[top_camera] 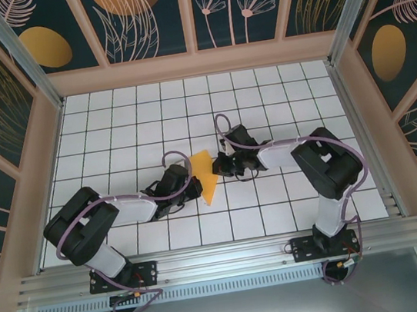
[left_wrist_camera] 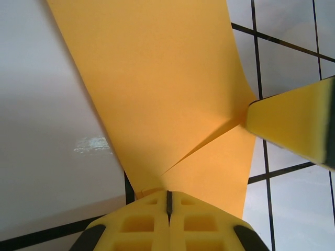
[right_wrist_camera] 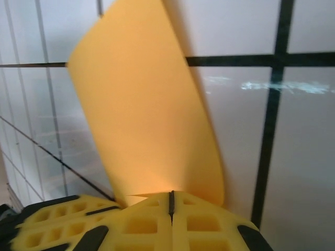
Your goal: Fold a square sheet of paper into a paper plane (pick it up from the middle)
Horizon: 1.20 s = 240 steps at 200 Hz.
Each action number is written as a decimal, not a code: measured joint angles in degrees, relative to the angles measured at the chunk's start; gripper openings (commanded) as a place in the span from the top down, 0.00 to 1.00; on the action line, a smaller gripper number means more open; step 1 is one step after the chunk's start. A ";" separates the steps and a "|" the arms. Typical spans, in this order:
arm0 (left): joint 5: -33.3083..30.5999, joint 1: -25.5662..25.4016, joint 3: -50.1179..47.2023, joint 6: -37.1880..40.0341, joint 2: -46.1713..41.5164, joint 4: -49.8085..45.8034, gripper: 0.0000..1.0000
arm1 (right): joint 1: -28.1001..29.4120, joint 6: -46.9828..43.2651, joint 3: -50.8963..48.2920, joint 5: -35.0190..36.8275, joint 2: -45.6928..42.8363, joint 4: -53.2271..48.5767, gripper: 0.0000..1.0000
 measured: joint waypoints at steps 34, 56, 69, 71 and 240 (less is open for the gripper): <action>0.17 0.00 0.09 0.17 0.09 -0.02 0.94 | -0.39 -0.13 0.22 -0.70 1.20 0.94 0.92; 0.20 0.00 0.09 0.50 0.09 -0.02 0.94 | -0.50 -1.07 0.22 -0.74 0.98 0.72 0.87; 0.20 0.00 0.09 0.79 0.09 -0.02 0.92 | -0.66 -1.84 0.33 -0.28 0.22 -0.68 0.80; 0.20 0.00 0.09 0.81 0.09 -0.02 0.92 | -0.72 -1.90 0.37 -0.26 0.02 -0.96 0.79; -2.38 0.00 2.23 2.93 -2.56 -6.29 0.87 | -4.39 -7.50 4.83 -2.10 1.25 -5.55 0.63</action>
